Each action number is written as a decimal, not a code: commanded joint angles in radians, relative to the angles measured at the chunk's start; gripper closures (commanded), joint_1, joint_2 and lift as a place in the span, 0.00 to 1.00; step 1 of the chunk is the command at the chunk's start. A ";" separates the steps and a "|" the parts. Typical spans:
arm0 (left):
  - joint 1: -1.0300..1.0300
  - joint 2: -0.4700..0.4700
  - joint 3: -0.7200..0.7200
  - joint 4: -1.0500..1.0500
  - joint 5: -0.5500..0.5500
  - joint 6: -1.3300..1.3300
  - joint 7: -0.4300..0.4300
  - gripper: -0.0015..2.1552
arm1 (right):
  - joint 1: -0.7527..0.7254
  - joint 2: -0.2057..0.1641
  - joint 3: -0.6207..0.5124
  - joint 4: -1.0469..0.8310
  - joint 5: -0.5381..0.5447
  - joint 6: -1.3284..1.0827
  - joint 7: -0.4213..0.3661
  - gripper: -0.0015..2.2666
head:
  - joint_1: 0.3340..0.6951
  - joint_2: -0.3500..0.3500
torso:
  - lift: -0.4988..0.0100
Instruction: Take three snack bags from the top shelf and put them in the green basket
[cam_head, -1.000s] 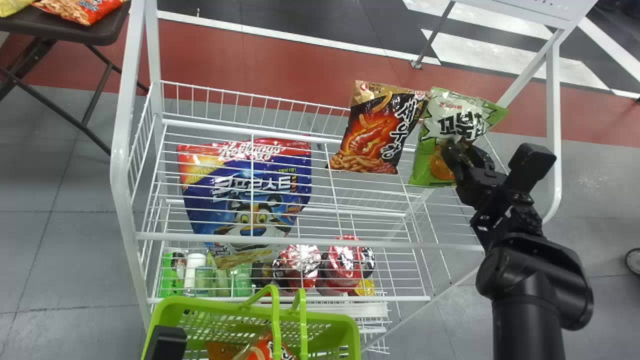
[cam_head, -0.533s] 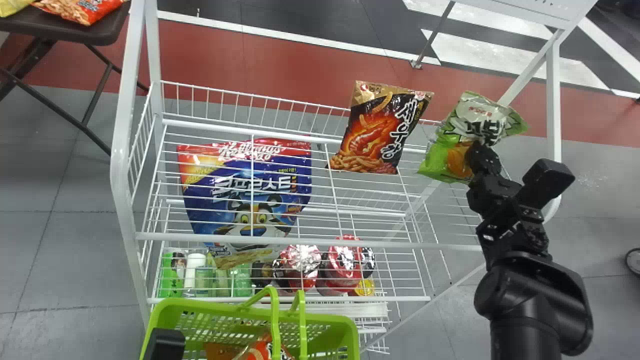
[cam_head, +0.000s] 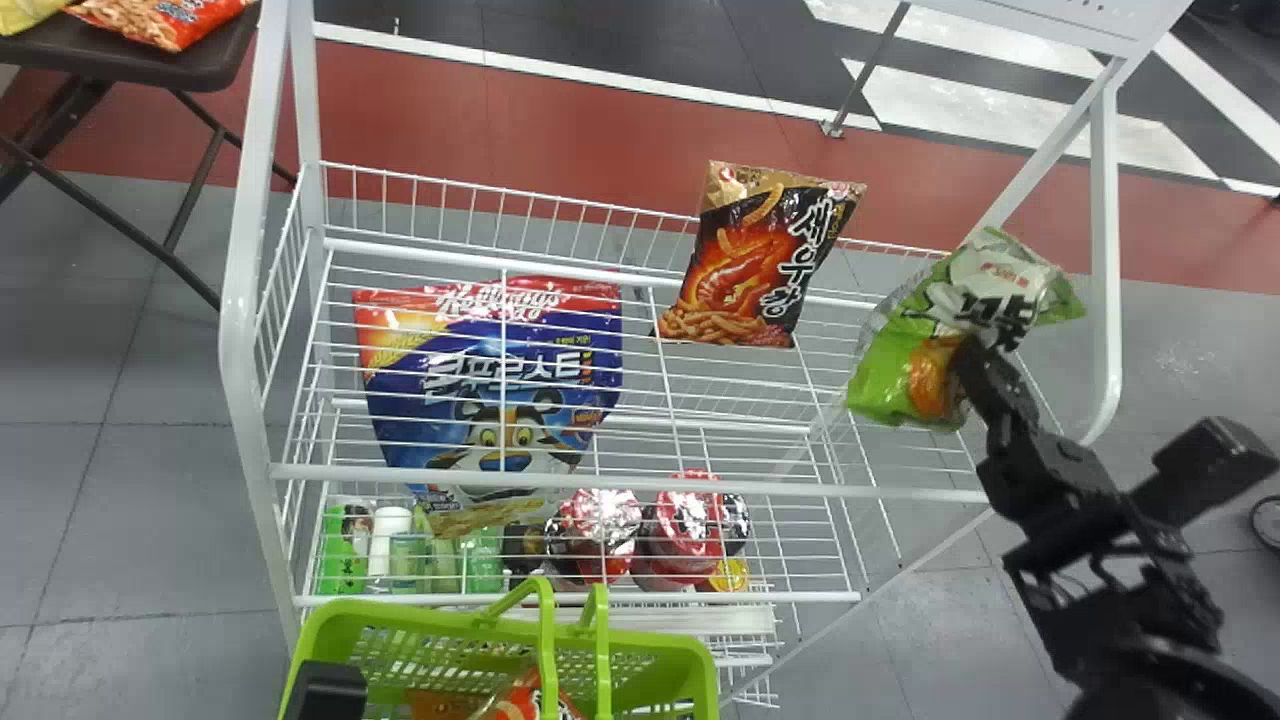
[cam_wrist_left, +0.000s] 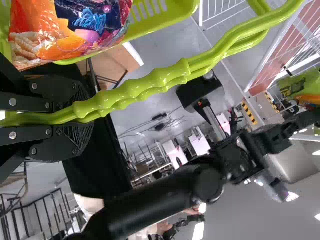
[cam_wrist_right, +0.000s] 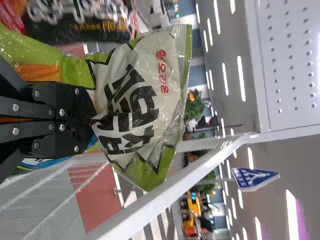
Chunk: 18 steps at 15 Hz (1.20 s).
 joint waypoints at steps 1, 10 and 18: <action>0.001 -0.001 0.000 0.004 0.000 -0.006 0.002 0.73 | 0.078 0.059 -0.055 -0.128 -0.058 0.182 0.066 0.99 | 1.00 0.00 | 0.92; -0.007 -0.014 -0.014 0.003 -0.023 -0.036 0.043 0.73 | 0.177 0.060 -0.222 -0.296 -0.261 1.286 0.425 0.99 | 1.00 0.00 | 0.92; -0.013 -0.014 -0.014 -0.017 -0.023 -0.043 0.054 0.73 | 0.217 0.025 -0.006 -0.157 -0.144 1.286 0.351 0.99 | 1.00 0.00 | 0.92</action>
